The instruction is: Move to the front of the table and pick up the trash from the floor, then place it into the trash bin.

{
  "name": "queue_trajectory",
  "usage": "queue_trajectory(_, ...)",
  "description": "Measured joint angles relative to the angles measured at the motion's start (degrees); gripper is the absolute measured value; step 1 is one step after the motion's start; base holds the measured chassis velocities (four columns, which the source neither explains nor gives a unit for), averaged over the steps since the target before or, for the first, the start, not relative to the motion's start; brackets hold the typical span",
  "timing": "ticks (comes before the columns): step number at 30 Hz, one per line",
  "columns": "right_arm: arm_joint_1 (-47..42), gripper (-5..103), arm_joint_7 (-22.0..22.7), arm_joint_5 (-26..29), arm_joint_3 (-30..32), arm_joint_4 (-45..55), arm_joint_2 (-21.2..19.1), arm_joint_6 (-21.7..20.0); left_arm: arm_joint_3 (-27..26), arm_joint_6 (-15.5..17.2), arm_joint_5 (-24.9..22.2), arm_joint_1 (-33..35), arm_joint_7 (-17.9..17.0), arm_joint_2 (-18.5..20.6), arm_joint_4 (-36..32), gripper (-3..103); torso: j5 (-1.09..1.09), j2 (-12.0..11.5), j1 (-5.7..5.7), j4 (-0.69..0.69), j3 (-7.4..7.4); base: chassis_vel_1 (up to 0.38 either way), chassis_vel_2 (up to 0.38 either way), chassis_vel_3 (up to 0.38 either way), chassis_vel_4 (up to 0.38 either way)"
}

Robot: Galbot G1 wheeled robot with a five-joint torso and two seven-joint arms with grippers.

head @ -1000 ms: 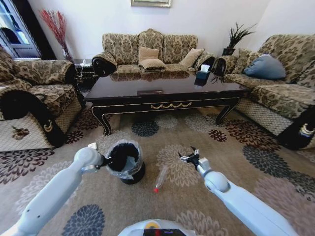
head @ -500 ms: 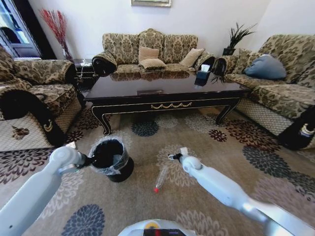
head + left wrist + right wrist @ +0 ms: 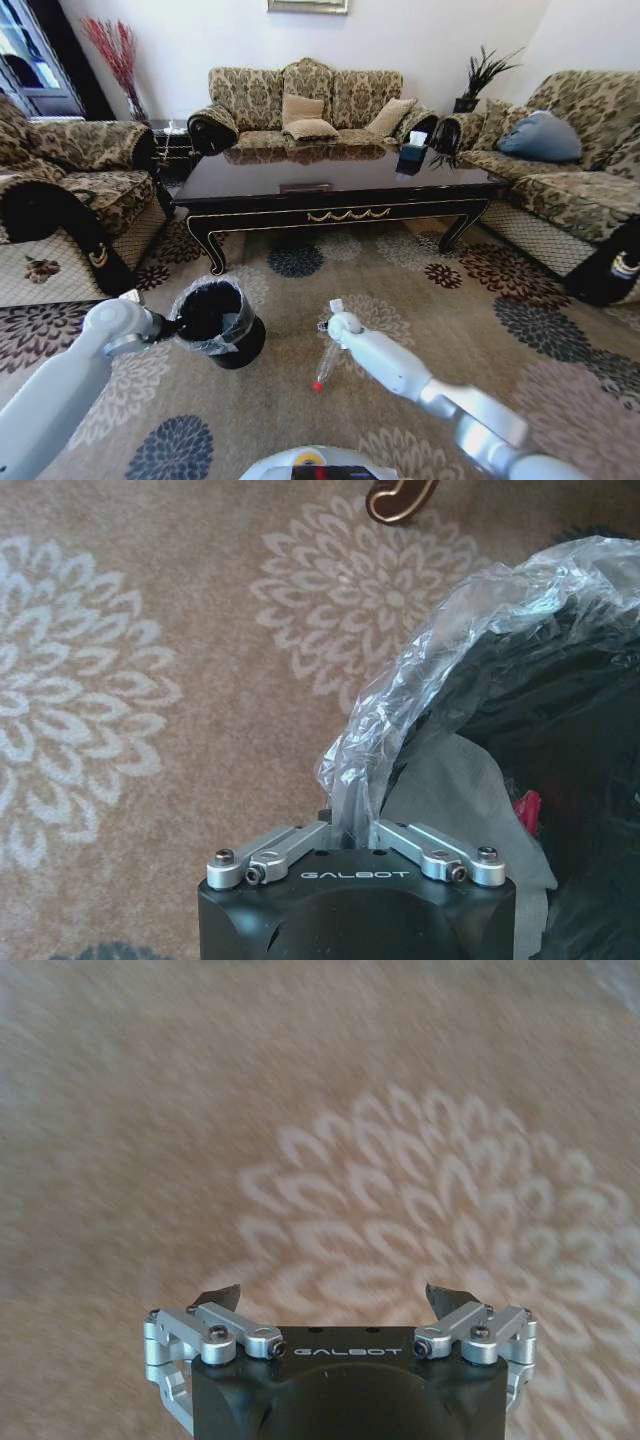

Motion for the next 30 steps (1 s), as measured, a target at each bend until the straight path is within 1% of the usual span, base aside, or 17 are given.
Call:
queue_trajectory(3,0.0,100,8.2,2.5,2.6,-4.0,2.4,-1.5,0.9,0.0,0.2,-0.3,0.0,-0.6,0.1,0,-0.01,0.0,0.0,0.0,0.0,0.0,0.0,0.0,0.0)
queue_trajectory(4,-0.1,100,10.2,3.2,3.6,-4.9,3.0,-1.6,0.9,0.0,0.3,-0.3,0.0,-0.6,0.0,0,0.0,0.0,0.0,0.0,0.0,0.0,0.0,0.0,0.0)
queue_trajectory(5,-0.1,100,10.2,3.2,3.6,-4.9,3.0,-1.6,0.9,0.0,0.3,-0.3,0.0,-0.6,0.0,0,0.0,0.0,0.0,0.0,0.0,0.0,0.0,0.0,0.0)
queue_trajectory(6,-0.4,103,12.3,4.2,4.7,-5.7,3.7,-1.6,0.9,0.0,0.3,-0.3,0.0,-0.6,0.1,0,0.0,0.0,0.0,0.0,0.0,0.0,0.0,0.0,0.0)
queue_trajectory(7,-0.8,100,14.2,5.4,5.8,-6.1,4.3,-1.6,0.9,0.0,0.3,-0.2,0.0,-0.6,0.3,0,0.0,0.0,0.0,0.0,0.0,0.0,0.0,0.0,0.0)
queue_trajectory(9,-1.5,99,16.9,7.7,7.9,-6.0,5.4,-1.3,0.8,0.0,0.3,-0.3,0.0,-0.5,0.7,0,0.0,0.0,0.0,0.0,0.0,0.0,0.0,0.0,0.0)
queue_trajectory(10,-1.9,95,17.7,8.5,9.1,-5.6,6.1,-0.8,0.7,0.0,0.3,-0.3,0.0,-0.5,0.8,0,0.0,0.0,0.0,0.01,0.0,0.0,0.0,0.0,0.0)
queue_trajectory(11,-1.9,95,17.7,8.5,9.1,-5.6,6.1,-0.8,0.7,0.0,0.3,-0.3,0.0,-0.5,0.8,0,0.0,0.0,0.0,0.01,0.0,0.0,0.0,0.0,0.0)
queue_trajectory(13,-2.4,99,17.8,9.0,11.3,-4.7,7.4,0.6,0.6,0.0,0.3,-0.4,0.0,-0.4,1.0,0,0.01,0.0,0.0,0.02,-0.01,0.0,0.0,0.0,0.0)
queue_trajectory(15,-2.6,99,16.2,7.8,12.9,-3.7,8.4,2.4,0.6,0.0,0.3,-0.5,0.0,-0.5,1.1,0,0.01,0.0,0.0,0.02,0.0,0.0,0.0,0.0,0.0)
queue_trajectory(19,-2.5,99,15.1,6.2,13.8,-2.0,8.9,4.1,0.7,0.0,0.3,-0.5,0.0,-0.5,1.0,0,0.01,0.0,0.0,0.01,0.0,0.0,0.0,0.0,0.0)
queue_trajectory(21,-2.4,99,17.2,7.5,14.5,-0.1,9.2,4.4,0.9,0.0,0.3,-0.5,0.0,-0.5,1.1,0,0.01,0.0,0.0,0.01,0.0,0.0,0.0,0.0,0.0)
queue_trajectory(22,-2.4,99,17.2,7.5,14.5,-0.1,9.2,4.4,0.9,0.0,0.3,-0.5,0.0,-0.5,1.1,0,0.01,0.0,0.0,0.01,0.0,0.0,0.0,0.0,0.0)
queue_trajectory(25,-3.8,99,22.5,10.2,14.6,3.6,9.4,4.0,1.1,0.0,0.4,-0.6,0.0,-0.6,1.2,0,0.0,0.0,0.0,0.02,0.0,0.0,0.0,0.0,0.0)
queue_trajectory(26,-3.8,99,22.5,10.2,14.6,3.6,9.4,4.0,1.1,0.0,0.4,-0.6,0.0,-0.6,1.2,0,0.0,0.0,0.0,0.02,0.0,0.0,0.0,0.0,0.0)
queue_trajectory(29,-7.1,99,25.2,10.2,15.5,5.4,10.0,3.5,1.4,0.0,0.5,-1.0,0.0,-0.6,1.3,0,0.01,0.0,0.0,0.0,0.0,0.0,0.0,0.0,0.0)
queue_trajectory(30,-7.1,99,25.2,10.2,15.5,5.4,10.0,3.5,1.4,0.0,0.5,-1.0,0.0,-0.6,1.3,0,0.01,0.0,0.0,0.0,0.0,0.0,0.0,0.0,0.0)
